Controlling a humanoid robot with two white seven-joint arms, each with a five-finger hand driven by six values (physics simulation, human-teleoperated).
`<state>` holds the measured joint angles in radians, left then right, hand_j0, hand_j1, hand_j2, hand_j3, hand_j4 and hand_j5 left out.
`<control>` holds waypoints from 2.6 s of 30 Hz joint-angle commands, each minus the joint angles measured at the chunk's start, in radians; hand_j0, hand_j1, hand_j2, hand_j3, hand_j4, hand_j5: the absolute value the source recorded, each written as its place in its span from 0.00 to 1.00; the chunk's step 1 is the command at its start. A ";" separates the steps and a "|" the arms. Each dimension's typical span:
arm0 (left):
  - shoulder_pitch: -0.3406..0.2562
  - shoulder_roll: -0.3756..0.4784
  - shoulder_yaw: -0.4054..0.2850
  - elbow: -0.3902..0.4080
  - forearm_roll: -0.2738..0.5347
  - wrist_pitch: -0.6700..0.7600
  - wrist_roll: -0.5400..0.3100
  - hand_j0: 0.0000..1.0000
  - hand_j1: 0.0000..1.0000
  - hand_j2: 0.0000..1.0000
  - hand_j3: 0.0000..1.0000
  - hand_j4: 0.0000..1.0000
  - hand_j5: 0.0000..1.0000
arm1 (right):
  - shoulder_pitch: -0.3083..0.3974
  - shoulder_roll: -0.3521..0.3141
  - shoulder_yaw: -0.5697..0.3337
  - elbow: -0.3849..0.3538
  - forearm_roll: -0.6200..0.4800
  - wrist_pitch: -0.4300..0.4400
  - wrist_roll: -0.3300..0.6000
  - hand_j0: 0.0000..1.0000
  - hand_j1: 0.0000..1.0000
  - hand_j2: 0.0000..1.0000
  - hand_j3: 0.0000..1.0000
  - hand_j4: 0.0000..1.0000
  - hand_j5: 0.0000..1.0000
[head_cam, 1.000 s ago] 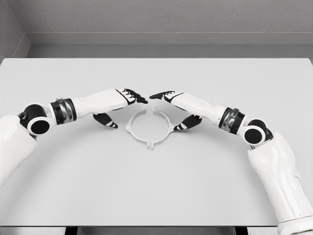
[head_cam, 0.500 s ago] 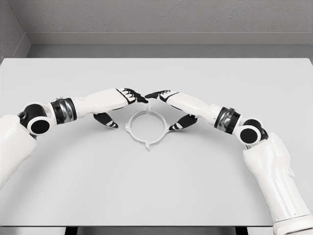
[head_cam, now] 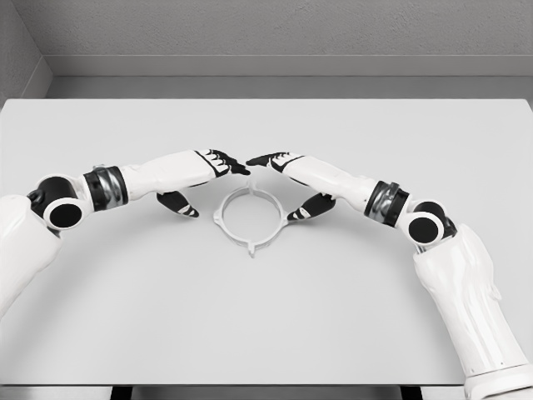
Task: Assemble PVC drainage pipe clamps
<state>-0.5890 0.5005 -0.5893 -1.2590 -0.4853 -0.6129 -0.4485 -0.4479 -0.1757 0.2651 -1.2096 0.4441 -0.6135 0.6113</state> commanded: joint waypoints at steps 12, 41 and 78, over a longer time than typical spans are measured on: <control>-0.006 0.010 0.002 -0.005 0.008 0.002 0.002 1.00 1.00 1.00 1.00 1.00 1.00 | 0.008 0.001 -0.001 -0.002 -0.008 0.003 0.000 1.00 1.00 1.00 1.00 1.00 1.00; -0.002 -0.008 -0.024 -0.013 0.024 0.002 0.001 1.00 1.00 1.00 1.00 1.00 1.00 | -0.009 -0.340 -0.319 0.116 -0.027 0.003 0.000 1.00 1.00 1.00 1.00 1.00 1.00; -0.009 -0.031 -0.026 0.007 -0.001 0.002 -0.001 1.00 1.00 1.00 1.00 1.00 1.00 | 0.038 -0.338 -0.302 0.101 -0.015 0.003 0.000 1.00 1.00 1.00 1.00 1.00 1.00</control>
<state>-0.5983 0.4766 -0.6150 -1.2512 -0.4924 -0.6129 -0.4504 -0.4096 -0.5130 -0.0363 -1.1084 0.4374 -0.6137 0.6113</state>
